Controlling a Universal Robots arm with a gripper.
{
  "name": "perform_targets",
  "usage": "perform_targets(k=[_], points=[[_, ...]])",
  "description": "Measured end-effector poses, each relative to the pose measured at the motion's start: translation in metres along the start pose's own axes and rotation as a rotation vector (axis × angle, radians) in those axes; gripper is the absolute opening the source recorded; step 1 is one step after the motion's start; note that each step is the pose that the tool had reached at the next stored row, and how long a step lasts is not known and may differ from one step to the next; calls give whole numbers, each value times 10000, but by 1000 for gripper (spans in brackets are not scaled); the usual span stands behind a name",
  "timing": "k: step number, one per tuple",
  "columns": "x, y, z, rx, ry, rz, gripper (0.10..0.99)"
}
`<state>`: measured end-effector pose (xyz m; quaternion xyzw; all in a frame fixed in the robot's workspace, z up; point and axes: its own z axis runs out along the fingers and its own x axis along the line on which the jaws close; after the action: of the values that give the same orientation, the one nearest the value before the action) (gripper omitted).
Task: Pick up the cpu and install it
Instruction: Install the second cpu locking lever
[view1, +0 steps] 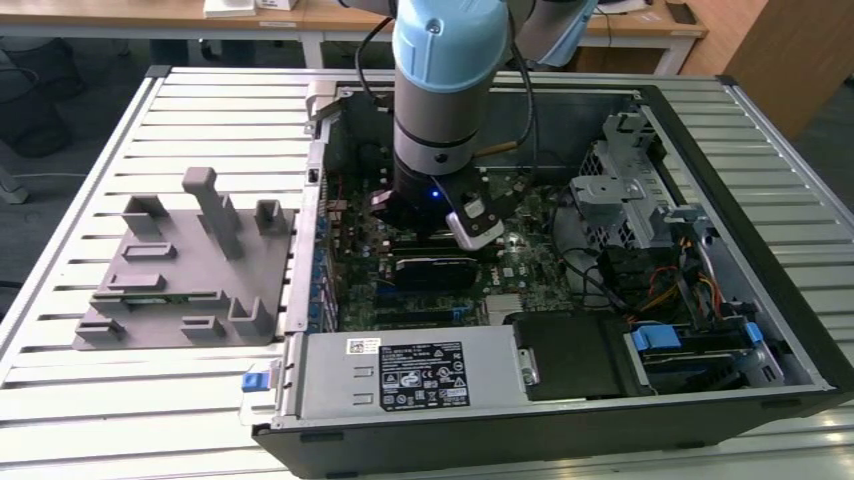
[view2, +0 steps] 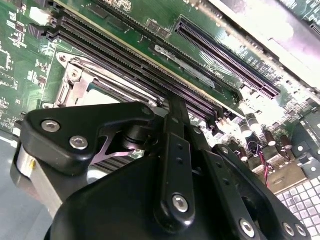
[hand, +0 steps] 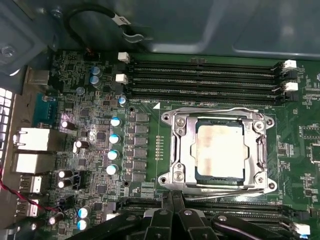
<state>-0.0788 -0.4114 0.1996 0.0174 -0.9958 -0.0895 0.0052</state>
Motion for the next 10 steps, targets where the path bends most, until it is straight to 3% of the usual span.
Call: perform_targets(k=[10], points=[[16,48,30,-136,-6,-1,106]])
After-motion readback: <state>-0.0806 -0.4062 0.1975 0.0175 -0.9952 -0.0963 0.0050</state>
